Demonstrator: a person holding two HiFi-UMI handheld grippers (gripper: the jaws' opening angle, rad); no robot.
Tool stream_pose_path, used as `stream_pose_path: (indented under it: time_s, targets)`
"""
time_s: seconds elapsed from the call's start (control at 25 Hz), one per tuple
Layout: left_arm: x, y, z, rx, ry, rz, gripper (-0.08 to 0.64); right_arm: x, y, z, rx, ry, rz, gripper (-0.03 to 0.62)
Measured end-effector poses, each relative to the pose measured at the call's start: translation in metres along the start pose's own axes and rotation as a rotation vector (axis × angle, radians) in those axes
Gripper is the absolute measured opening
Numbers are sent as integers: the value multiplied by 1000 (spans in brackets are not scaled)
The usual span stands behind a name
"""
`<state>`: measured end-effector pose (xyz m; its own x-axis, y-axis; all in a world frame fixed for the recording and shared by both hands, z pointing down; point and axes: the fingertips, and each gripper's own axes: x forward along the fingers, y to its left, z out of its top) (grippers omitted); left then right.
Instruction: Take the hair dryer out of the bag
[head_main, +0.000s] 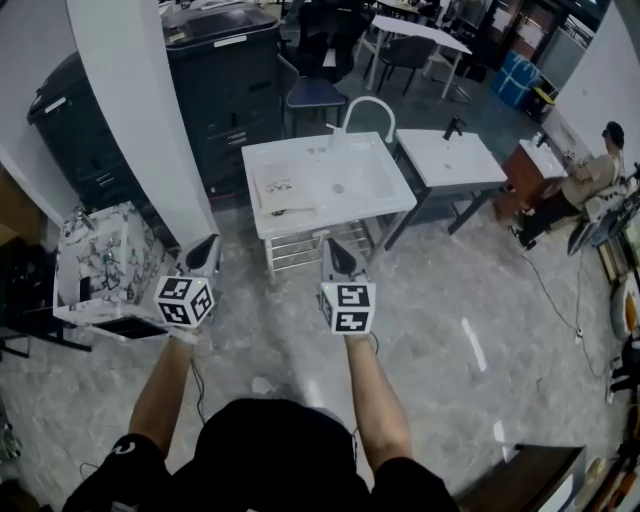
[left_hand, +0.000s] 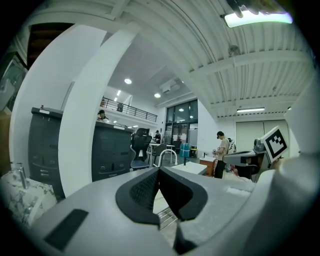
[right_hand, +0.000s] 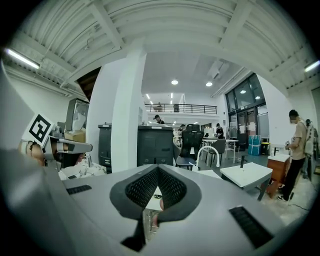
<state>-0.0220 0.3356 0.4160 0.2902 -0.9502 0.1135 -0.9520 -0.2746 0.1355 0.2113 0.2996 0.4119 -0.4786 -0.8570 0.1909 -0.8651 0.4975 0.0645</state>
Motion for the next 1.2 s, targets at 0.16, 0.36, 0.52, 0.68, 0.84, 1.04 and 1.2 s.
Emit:
stream_pose_path:
  time_s: [0.16, 0.36, 0.52, 0.68, 0.84, 1.04, 1.2]
  targets:
    - [17, 24, -3, 9, 12, -32, -5, 25, 8, 2, 7, -3, -24, -9]
    - [35, 48, -6, 4, 21, -55, -5, 50, 15, -2, 14, 16, -40, -9]
    - [52, 68, -15, -10, 28, -65, -3, 75, 16, -9, 20, 28, -45, -9]
    - [81, 84, -26, -11, 50, -87, -3, 110, 9, -14, 28, 36, -53, -9]
    - [121, 105, -27, -5, 63, -112, -5, 158, -1, -16, 48, 44, -55, -9]
    - [186, 132, -21, 4, 77, -157, -5, 228, -17, -10, 70, 43, -52, -9]
    - [246, 151, -10, 1, 83, -190, -5, 282, -37, -3, 81, 44, -53, -9]
